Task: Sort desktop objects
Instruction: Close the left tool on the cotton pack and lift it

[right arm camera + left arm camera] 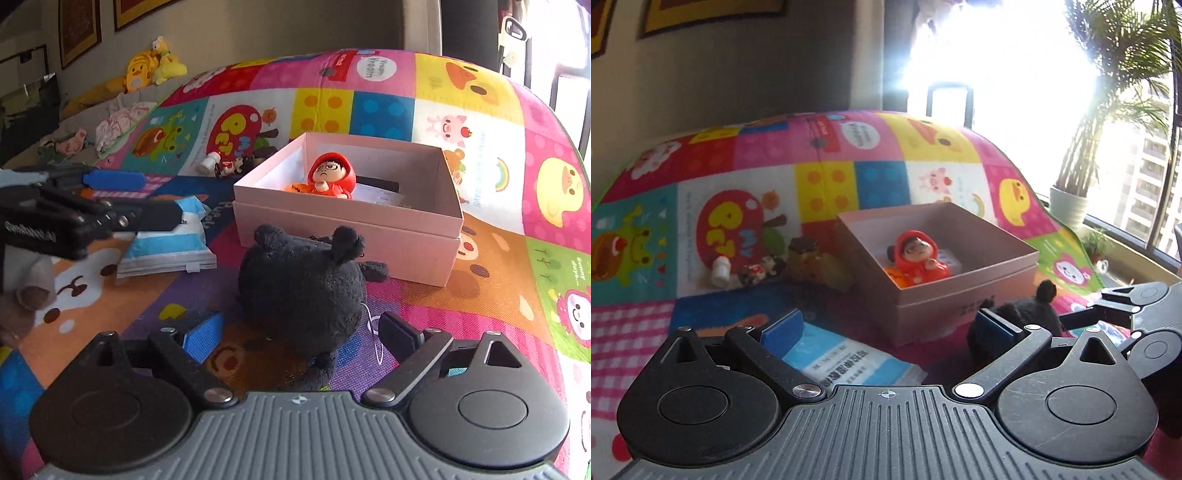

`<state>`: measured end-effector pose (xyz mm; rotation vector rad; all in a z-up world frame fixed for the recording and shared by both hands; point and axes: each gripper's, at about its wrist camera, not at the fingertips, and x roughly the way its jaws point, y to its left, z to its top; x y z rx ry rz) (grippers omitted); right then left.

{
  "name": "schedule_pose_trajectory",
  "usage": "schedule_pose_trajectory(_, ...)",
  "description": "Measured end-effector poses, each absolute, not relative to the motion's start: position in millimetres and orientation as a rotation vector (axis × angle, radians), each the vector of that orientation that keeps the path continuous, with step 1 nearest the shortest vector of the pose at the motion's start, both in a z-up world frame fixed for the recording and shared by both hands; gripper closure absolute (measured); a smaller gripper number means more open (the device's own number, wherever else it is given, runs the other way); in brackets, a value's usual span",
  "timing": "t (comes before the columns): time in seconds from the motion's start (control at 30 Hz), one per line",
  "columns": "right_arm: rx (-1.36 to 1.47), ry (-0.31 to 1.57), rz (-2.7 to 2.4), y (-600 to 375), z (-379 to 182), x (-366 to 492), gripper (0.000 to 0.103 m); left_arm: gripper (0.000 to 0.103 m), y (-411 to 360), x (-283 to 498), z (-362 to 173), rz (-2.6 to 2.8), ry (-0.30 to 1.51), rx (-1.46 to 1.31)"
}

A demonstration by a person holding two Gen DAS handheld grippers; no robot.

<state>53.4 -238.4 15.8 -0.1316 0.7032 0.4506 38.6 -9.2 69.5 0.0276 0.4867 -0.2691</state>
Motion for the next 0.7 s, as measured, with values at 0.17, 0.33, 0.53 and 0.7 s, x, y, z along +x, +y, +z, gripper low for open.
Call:
schedule_pose_trajectory(0.17, -0.065, 0.819, 0.442, -237.3, 14.4, 71.0, 0.042, 0.000, 3.5, 37.2, 68.6, -0.253, 0.506, -0.021)
schedule_pose_trajectory(0.33, 0.269, 0.986, 0.588, -267.8, 41.3, 74.2, 0.046, 0.000, 0.6, 33.9, 61.4, -0.336, 0.533, -0.031)
schedule_pose_trajectory(0.53, 0.298, 0.936, 0.533, -276.3, 53.6, 77.5, 0.048, 0.000, -28.8, 25.9, 46.8, -0.481, 0.584, 0.051)
schedule_pose_trajectory(0.7, 0.244, 0.912, 0.451, -272.6, 39.6, 81.1, 0.048, 0.000, -49.0, 21.3, 34.4, -0.464, 0.597, 0.195)
